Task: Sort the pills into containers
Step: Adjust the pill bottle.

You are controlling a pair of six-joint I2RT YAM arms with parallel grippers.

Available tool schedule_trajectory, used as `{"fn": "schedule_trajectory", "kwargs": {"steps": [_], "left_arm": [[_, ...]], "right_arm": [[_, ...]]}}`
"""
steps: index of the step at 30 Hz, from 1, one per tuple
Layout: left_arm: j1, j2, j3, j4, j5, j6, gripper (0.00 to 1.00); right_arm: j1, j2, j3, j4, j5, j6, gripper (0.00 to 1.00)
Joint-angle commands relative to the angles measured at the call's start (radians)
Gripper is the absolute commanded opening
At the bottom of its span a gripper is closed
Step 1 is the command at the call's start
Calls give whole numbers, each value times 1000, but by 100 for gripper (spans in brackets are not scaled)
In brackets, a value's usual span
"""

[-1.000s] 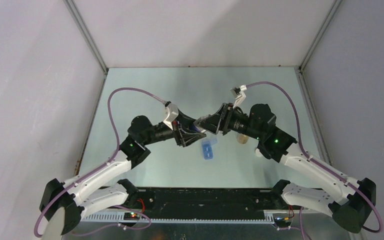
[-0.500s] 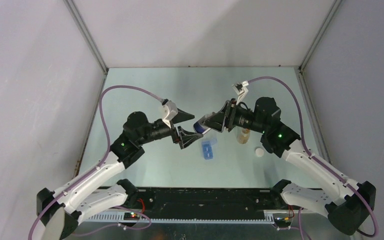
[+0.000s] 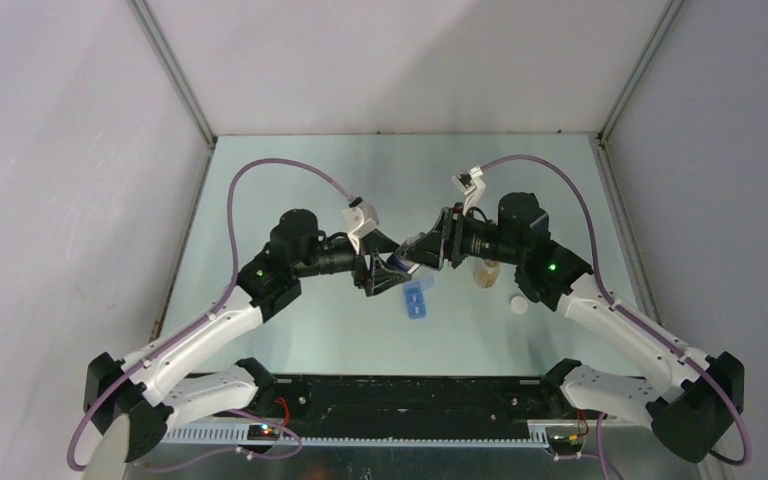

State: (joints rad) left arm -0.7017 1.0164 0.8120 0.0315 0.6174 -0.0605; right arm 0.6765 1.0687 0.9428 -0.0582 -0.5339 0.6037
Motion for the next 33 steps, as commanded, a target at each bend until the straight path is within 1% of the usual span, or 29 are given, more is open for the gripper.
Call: {"fn": "schedule_trajectory", "kwargs": {"steps": [1, 4, 6, 7, 8, 9, 12, 13, 14, 15, 17, 20, 21, 22, 23, 24, 25, 26, 28, 30, 33], "left_arm": [[1, 12, 52, -10, 40, 3, 74], [1, 21, 55, -9, 31, -8, 70], [0, 24, 56, -11, 31, -9, 64], [2, 25, 58, -11, 34, -10, 58], [1, 28, 60, -10, 36, -10, 55], [2, 31, 60, -10, 42, -10, 47], [1, 40, 65, -13, 49, -10, 36], [1, 39, 66, -14, 45, -11, 29], [1, 37, 68, -12, 42, -11, 25], [2, 32, 67, -10, 37, -8, 15], [2, 22, 63, -2, 19, -1, 2], [2, 7, 47, 16, -8, 8, 0], [2, 2, 44, 19, -11, 11, 0], [2, 0, 37, 24, -14, 13, 0], [1, -3, 33, 27, -16, 14, 0], [1, -6, 27, 33, -19, 14, 0], [1, -9, 25, 36, -20, 14, 0], [1, -11, 18, 42, -24, 15, 0], [1, -16, 10, 47, -31, 19, 0], [1, -21, 4, 48, -39, 23, 0], [2, -21, -2, 39, -55, 31, 0]], "right_arm": [[11, -7, 57, 15, -27, -39, 26], [14, -4, 57, 13, -32, -51, 26], [15, -1, 57, 12, -41, -61, 26], [17, 2, 57, 12, -44, -63, 26], [18, 5, 57, 13, -47, -63, 26], [17, 7, 57, 13, -47, -63, 26], [20, 14, 57, 14, -44, -59, 27], [21, 14, 57, 17, -42, -58, 28], [22, 14, 57, 18, -37, -56, 28], [25, 12, 56, 17, -31, -55, 30], [26, 9, 57, 13, -14, -53, 33], [25, 4, 56, 9, 14, -42, 39], [25, 2, 57, 9, 18, -39, 43], [24, 1, 57, 7, 27, -32, 50], [22, -1, 56, 4, 32, -30, 54], [22, -1, 56, 2, 45, -28, 64], [23, -5, 56, -6, 54, -28, 69], [24, -8, 56, -11, 73, -30, 79], [27, -16, 56, -21, 102, -42, 88], [26, -28, 56, -34, 130, -47, 91], [12, -48, 56, -68, 181, -37, 94]]}}
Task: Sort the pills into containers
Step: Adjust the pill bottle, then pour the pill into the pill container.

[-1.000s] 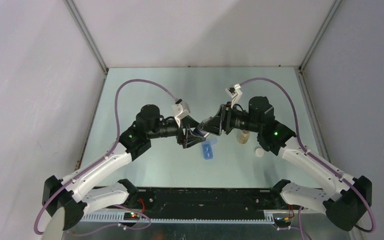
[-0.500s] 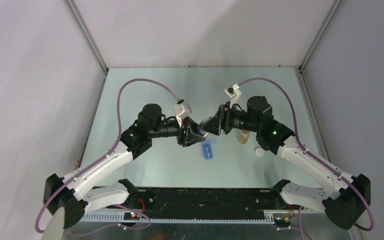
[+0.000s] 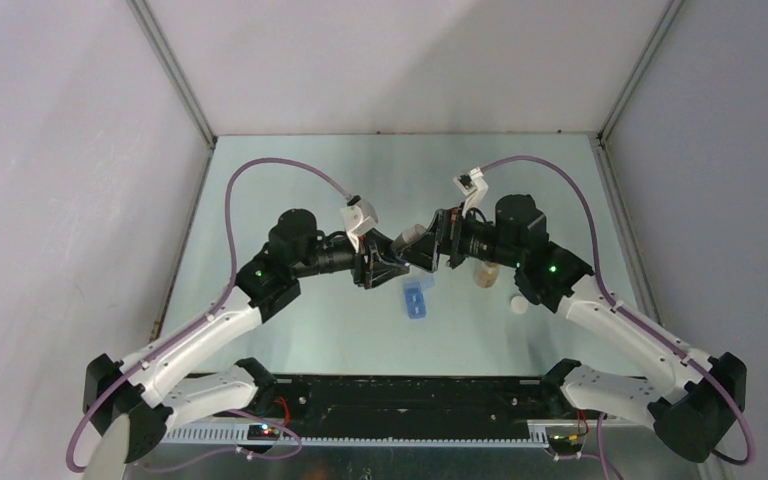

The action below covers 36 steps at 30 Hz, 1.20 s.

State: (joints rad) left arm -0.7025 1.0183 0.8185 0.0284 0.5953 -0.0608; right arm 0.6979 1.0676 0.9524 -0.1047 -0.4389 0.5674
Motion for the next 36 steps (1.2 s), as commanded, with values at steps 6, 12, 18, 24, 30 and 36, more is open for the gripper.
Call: {"fn": "schedule_trajectory", "kwargs": {"steps": [6, 12, 18, 24, 30, 36], "left_arm": [[2, -14, -13, 16, -36, 45, 0], [-6, 10, -22, -20, -74, 96, 0], [-34, 63, -19, -94, -131, 167, 0], [-46, 136, -21, -122, -196, 189, 0], [-61, 199, -21, -161, -259, 200, 0], [-61, 258, -5, -202, -292, 190, 0]], "right_arm": [[-67, -101, 46, -63, 128, 39, 96], [-144, -156, 46, -123, 159, 57, 96], [-215, -184, 46, -192, 166, 54, 95], [-237, -203, 46, -261, 219, 28, 94], [-247, -214, 34, -279, 230, 20, 94], [-257, -218, 27, -294, 238, 20, 94]]}}
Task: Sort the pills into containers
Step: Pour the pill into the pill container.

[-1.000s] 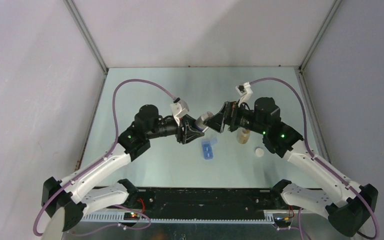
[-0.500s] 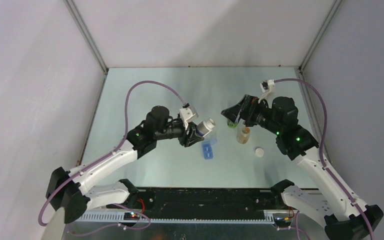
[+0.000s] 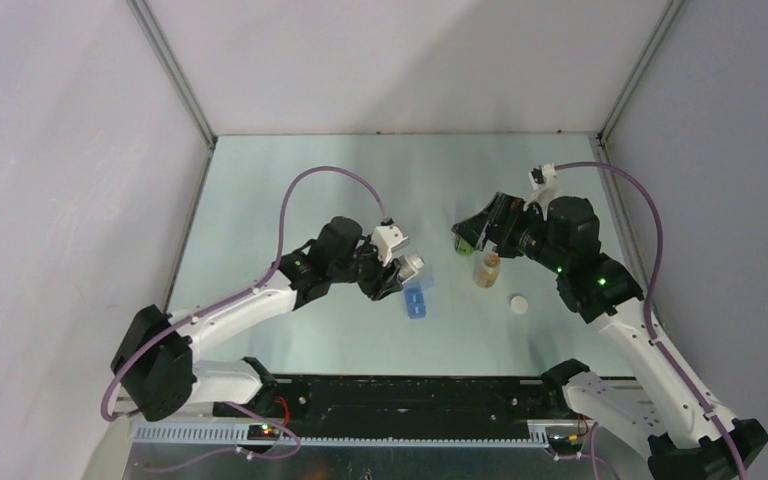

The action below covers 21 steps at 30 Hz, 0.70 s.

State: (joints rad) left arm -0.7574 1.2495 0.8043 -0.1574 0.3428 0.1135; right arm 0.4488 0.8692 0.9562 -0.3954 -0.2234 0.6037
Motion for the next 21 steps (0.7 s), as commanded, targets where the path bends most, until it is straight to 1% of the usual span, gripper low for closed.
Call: {"fn": "schedule_trajectory", "kwargs": {"steps": [1, 9, 21], "left_arm": [[-6, 34, 18, -33, -51, 16, 0], [-35, 132, 73, -125, -126, 27, 0], [-56, 193, 113, -182, -147, 34, 0]], "right_arm": [[-10, -19, 23, -5, 24, -16, 93], [-17, -22, 12, -8, 24, -16, 93], [-24, -35, 0, -13, 21, -14, 93]]}}
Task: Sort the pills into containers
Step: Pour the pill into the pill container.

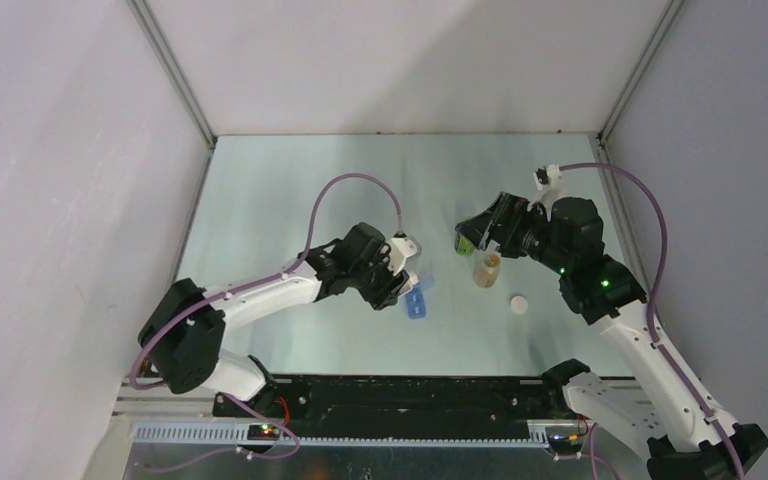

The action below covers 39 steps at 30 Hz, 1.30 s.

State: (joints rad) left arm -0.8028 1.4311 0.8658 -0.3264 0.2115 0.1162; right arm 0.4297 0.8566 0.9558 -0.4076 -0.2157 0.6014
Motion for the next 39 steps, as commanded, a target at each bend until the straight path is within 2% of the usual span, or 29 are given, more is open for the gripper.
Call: {"fn": "schedule_trajectory", "kwargs": {"steps": [1, 14, 39], "left_arm": [[-11, 16, 57, -22, -22, 32, 0], [-43, 112, 167, -185, -104, 55, 0], [-109, 238, 296, -327, -222, 92, 0]], "right_arm": [[-4, -23, -1, 0, 13, -11, 93], [-10, -26, -16, -7, 22, -5, 91], [-38, -68, -52, -8, 23, 7, 91]]}}
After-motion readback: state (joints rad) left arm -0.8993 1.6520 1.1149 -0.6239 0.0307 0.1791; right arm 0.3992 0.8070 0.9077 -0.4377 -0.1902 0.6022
